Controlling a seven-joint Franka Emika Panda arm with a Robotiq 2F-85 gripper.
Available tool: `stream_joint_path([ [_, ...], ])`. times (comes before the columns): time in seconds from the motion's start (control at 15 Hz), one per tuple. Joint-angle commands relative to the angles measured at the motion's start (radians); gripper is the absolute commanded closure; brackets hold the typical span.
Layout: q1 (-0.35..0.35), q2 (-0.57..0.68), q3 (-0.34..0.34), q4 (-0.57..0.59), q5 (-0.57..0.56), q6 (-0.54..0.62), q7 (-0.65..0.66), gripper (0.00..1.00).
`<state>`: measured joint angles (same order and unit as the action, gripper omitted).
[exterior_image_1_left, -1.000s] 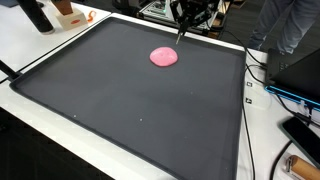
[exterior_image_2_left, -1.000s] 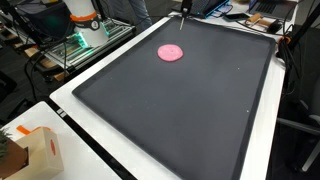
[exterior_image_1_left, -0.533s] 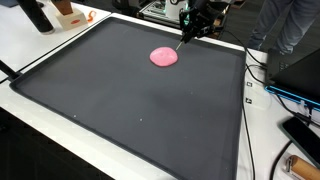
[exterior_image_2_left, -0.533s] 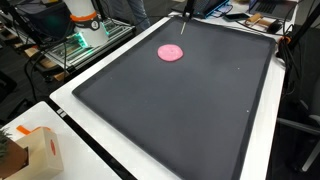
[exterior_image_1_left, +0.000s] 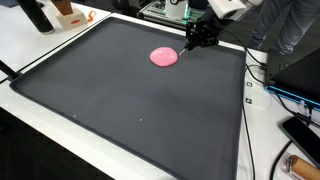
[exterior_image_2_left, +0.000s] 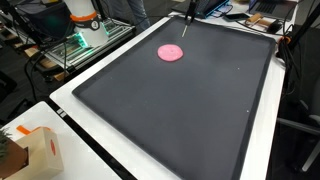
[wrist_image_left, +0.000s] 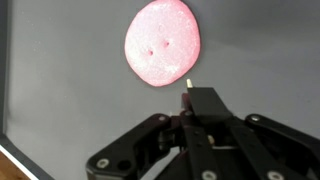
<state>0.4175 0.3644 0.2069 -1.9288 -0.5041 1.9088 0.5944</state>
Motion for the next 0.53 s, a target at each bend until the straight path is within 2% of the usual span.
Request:
stream_joint_path([
  [0.0,0.043,0.048,-0.019,0.046,-0.03,-0.053,0.067,0.97],
  [0.47,0.068,0.089,-0.028,0.085,-0.023,-0.089,0.118,0.97],
])
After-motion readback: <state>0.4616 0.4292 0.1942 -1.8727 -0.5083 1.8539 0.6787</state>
